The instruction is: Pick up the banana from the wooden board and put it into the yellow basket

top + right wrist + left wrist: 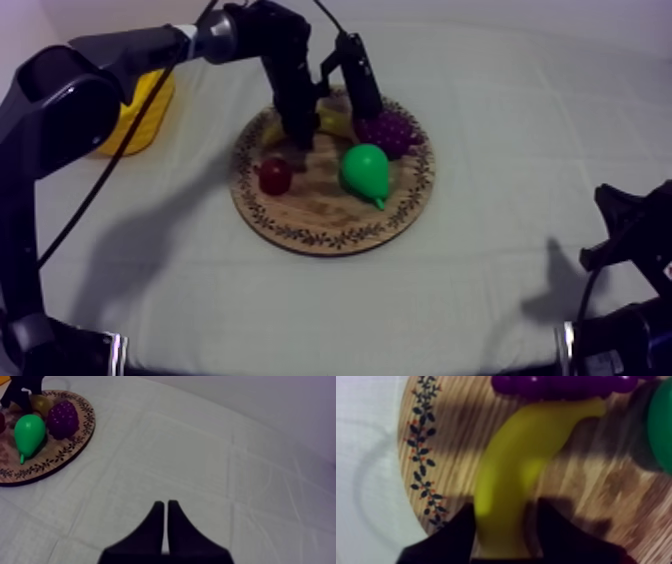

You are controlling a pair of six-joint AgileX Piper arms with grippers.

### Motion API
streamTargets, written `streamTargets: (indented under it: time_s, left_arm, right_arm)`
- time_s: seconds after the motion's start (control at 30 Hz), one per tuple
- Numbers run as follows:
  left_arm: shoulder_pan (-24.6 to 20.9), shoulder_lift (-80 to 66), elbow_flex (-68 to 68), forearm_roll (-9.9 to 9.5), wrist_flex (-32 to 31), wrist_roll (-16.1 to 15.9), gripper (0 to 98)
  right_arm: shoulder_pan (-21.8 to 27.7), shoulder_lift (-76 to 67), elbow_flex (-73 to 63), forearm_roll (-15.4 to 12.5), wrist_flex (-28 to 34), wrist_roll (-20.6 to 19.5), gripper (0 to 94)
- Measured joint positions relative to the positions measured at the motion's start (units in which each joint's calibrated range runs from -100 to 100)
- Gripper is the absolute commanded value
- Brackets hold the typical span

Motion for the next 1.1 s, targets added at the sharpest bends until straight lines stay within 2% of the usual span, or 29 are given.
streamTargets:
  time_s: [0.2, 0.53, 0.8, 0.97, 1.1]
  left_arm:
    - [-0.07, -2.06, 1.66, 0.48, -0.32, 0.86, 17.2]
    - [-2.55, -16.41, 10.9, 1.49, -0.28, 2.88, 14.9]
    - [-9.85, -34.93, 17.62, 3.37, -0.04, 2.28, 20.4]
    - [-15.99, -44.82, 18.34, 3.71, -0.24, 1.46, 22.5]
    - [-20.46, -47.32, 17.49, 3.83, -0.24, 1.11, 23.5]
  right_arm:
    - [0.0, 0.0, 0.0, 0.0, 0.0, 0.0, 0.6]
    - [0.0, 0.0, 0.0, 0.0, 0.0, 0.0, 0.6]
    - [0.0, 0.0, 0.0, 0.0, 0.0, 0.0, 0.6]
    - [0.0, 0.0, 0.0, 0.0, 0.0, 0.0, 0.6]
    - [0.0, 0.0, 0.0, 0.0, 0.0, 0.0, 0.6]
